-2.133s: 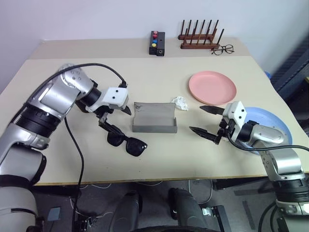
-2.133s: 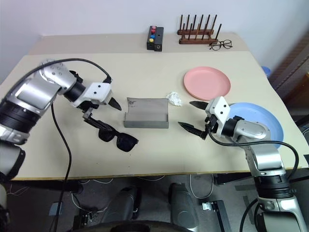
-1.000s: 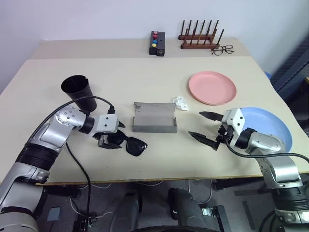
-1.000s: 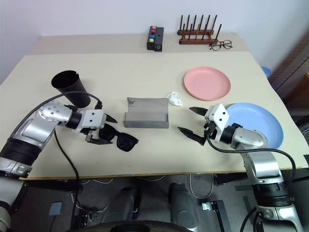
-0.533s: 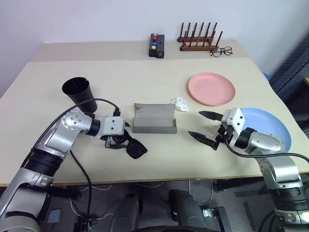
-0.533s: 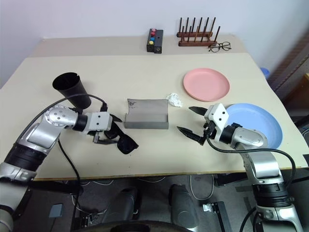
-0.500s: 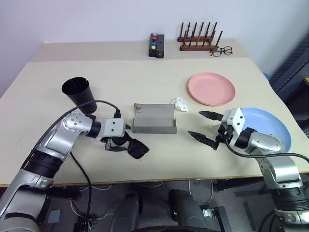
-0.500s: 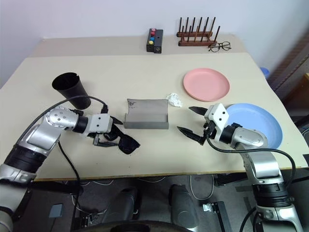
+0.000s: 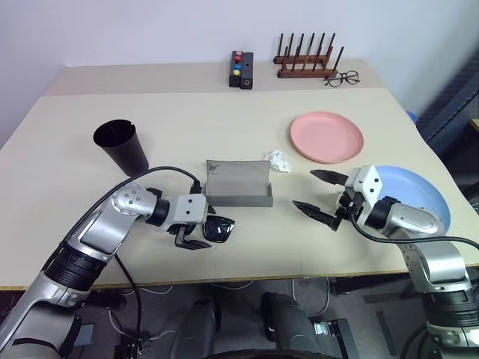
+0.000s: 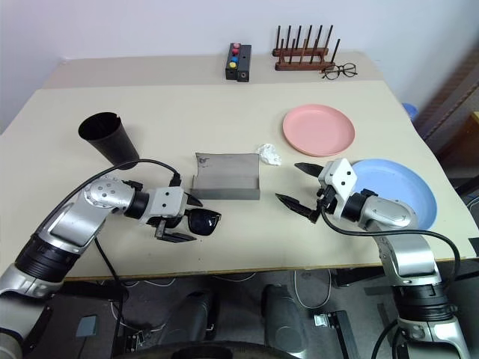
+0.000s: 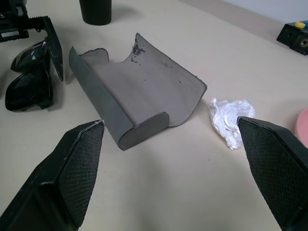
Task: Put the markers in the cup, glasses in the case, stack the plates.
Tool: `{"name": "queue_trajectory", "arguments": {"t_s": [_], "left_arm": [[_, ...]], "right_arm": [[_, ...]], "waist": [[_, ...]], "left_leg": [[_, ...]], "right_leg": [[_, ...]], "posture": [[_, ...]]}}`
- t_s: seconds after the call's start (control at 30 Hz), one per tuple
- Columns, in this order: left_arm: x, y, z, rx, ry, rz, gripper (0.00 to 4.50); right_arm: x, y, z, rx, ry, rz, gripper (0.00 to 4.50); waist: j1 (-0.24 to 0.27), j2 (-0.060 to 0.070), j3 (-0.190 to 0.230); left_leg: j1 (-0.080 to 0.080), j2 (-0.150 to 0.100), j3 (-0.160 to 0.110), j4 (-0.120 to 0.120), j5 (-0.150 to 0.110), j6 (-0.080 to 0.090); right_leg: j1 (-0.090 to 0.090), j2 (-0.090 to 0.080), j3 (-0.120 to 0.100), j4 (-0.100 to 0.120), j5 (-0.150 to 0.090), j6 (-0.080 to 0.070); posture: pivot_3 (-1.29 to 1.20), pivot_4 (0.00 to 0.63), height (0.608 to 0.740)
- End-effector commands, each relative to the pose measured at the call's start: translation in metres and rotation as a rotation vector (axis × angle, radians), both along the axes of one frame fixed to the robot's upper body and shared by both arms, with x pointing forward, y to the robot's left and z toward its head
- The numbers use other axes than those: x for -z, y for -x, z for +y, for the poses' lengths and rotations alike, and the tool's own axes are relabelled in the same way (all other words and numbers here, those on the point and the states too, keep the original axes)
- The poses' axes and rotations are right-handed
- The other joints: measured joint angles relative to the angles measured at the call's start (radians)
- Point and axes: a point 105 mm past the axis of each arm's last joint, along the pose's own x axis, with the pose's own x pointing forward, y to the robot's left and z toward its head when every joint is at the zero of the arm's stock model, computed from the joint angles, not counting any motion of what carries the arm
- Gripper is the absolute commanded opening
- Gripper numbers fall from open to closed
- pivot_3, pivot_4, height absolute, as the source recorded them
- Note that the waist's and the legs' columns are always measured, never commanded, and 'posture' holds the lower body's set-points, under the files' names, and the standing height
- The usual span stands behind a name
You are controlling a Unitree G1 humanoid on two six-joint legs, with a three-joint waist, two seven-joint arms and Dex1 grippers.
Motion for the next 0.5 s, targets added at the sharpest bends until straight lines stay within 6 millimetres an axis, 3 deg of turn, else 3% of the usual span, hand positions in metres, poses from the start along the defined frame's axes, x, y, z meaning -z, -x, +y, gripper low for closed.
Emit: {"name": "queue_trajectory", "arguments": {"t_s": [0.03, 0.2, 0.5], "left_arm": [[-0.033, -0.012, 0.009, -0.085, 0.071, -0.026, 4.26], [-0.03, -0.025, 0.026, -0.197, 0.047, -0.019, 4.26], [-0.014, -0.017, 0.043, -0.246, 0.008, 0.029, 4.26]], "right_arm": [[-0.017, 0.002, 0.004, -0.014, -0.018, -0.056, 4.5], [-0.017, -0.001, 0.006, -0.014, -0.025, -0.056, 4.5], [-0.007, 0.0, 0.0, -0.01, -0.027, -0.048, 4.5]], "waist": [[0.0, 0.0, 0.0], [-0.002, 0.0, 0.0], [0.003, -0.001, 0.001]], "left_leg": [[0.0, 0.0, 0.0, 0.0, 0.0, 0.0], [0.0, 0.0, 0.001, -0.001, 0.0, 0.0], [-0.001, 0.0, 0.002, -0.007, 0.0, 0.0]], "right_leg": [[0.0, 0.0, 0.0, 0.0, 0.0, 0.0], [0.0, 0.0, 0.0, 0.0, 0.0, 0.0], [-0.005, 0.001, 0.0, 0.0, 0.0, -0.002]], "posture": [[0.0, 0.15, 0.74], [0.0, 0.15, 0.74], [0.0, 0.15, 0.74]]}}
